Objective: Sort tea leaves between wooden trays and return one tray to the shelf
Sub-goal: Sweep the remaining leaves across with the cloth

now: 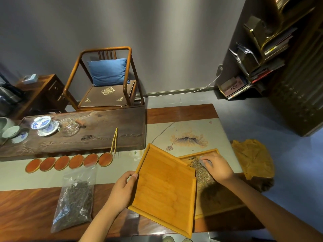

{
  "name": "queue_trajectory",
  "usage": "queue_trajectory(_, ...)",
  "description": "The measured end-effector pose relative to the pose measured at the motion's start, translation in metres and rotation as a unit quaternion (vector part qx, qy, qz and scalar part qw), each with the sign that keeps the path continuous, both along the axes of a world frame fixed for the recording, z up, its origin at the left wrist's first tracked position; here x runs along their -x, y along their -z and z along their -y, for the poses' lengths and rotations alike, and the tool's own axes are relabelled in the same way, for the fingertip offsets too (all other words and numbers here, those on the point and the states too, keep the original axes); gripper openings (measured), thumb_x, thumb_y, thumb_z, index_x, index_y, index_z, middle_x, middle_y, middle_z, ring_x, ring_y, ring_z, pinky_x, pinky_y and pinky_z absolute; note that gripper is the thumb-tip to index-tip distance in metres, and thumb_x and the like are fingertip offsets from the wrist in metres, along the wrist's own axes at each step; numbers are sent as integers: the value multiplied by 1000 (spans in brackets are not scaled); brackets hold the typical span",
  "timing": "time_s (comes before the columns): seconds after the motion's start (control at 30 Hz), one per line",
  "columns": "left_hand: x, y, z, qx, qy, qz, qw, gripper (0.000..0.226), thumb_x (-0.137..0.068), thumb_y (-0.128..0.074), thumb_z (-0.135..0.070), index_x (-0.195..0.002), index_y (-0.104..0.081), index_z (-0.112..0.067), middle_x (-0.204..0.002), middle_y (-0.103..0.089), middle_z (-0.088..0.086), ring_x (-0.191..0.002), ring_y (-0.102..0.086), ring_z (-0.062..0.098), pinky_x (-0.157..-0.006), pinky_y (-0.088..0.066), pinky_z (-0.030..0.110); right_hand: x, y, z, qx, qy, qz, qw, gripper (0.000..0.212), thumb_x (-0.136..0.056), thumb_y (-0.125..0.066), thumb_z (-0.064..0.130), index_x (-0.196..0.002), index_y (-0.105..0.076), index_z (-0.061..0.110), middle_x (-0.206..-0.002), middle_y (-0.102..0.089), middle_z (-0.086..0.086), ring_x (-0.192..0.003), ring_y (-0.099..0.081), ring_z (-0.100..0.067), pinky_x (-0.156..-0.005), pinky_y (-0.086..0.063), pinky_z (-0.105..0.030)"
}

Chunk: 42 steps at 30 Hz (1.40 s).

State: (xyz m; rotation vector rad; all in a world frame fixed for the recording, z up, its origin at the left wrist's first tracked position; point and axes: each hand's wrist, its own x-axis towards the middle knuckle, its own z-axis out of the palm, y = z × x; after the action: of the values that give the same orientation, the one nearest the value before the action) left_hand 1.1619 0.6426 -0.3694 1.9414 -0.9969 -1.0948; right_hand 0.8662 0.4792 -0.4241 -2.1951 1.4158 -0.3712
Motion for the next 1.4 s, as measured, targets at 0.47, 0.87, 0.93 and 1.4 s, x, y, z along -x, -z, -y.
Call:
queue_trajectory(0.47,-55,5,42,30,-156,-40,986,30,-102,-39,-24,-96,-66,-13,-93,-70,4,-90,-64,17,-70,-44,22,-114,-30,135,76,-55,3,996,23,-94,-51,11,-107,-69,6,-107,-64,-17,-101,-55,-31,-87,-42,-38)
queue_trajectory(0.87,-92,50,65,66,-235,-16,970,35,-103,-36,-27,-108,-65,-7,-95,-66,0,-81,-61,5,-54,-43,3,-154,74,168,-26,-21,-121,992,41,-96,-48,19,-134,-46,3,-130,-43,-25,-120,-43,-40,-105,-35,-42)
queue_trajectory(0.93,-90,57,61,64,-237,-21,969,34,-103,-36,-26,-100,-65,-9,-88,-66,-2,-71,-63,0,-51,-42,2,-154,78,169,-33,-37,-140,989,44,-96,-47,21,-134,-45,1,-132,-45,-25,-119,-45,-39,-104,-36,-42)
queue_trajectory(1.4,-110,53,38,76,-211,-42,974,37,-102,-36,-32,-116,-63,-10,-108,-67,6,-100,-61,19,-71,-43,23,-185,20,53,-199,144,362,899,21,-98,-44,32,-104,-62,24,-93,-58,9,-91,-52,-13,-84,-38,-30)
